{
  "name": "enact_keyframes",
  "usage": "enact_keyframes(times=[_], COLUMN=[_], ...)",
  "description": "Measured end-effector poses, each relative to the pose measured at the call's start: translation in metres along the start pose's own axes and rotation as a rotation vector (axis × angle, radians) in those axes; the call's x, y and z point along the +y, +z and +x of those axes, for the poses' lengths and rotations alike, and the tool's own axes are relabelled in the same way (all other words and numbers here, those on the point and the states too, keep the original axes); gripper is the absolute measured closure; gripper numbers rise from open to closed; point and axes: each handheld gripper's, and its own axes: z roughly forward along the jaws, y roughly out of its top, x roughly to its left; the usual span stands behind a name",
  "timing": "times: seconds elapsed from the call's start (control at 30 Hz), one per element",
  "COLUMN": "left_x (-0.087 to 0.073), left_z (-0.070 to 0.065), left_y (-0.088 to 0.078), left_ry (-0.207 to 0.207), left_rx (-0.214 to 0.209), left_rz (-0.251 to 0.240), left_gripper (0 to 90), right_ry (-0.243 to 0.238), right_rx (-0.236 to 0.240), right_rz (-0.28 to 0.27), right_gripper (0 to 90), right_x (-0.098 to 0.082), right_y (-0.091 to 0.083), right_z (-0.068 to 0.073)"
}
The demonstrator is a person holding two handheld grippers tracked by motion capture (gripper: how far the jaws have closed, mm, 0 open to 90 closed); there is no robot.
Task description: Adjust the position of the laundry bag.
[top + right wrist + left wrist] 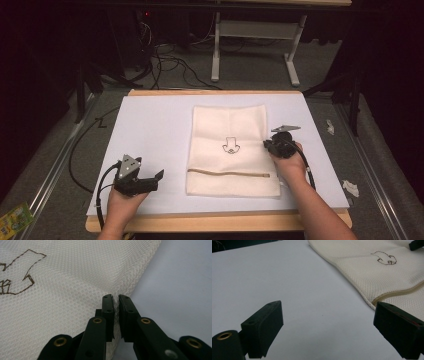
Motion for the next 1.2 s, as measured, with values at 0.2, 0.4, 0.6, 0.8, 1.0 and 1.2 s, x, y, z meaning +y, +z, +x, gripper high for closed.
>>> enact_keyframes(times=[0.2,0.4,0.6,0.8,1.0,1.2], left_x=[0.0,0.0,0.0,0.001,0.005,0.008], left_z=[-0.003,-0.004,-0.006,-0.01,-0.017,-0.025], left_y=[0.001,-0.001,0.001,0.005,0.011,0.018], left_ry=[0.005,0.015,0.015,0.006,0.004,0.018], left_rx=[-0.008,-0.024,-0.036,-0.048,-0.069,-0.09], left_rz=[-0.003,-0.009,-0.015,-0.042,-0.061,-0.068], left_gripper=[11.1,14.4,14.8,15.1,15.6,16.0], right_ry=[-0.007,0.0,0.015,0.021,0.009,-0.001], right_rx=[-0.002,0.016,0.024,0.049,0.059,0.06], right_rz=[-0.021,-0.065,-0.115,-0.187,-0.222,-0.266], right_gripper=[66.2,49.6,38.8,36.7,36.8,38.2], right_x=[-0.002,-0.004,-0.016,-0.037,-0.052,-0.069], right_y=[-0.002,-0.018,-0.038,-0.07,-0.103,-0.125], right_z=[-0.003,-0.006,-0.006,-0.003,0.003,0.008])
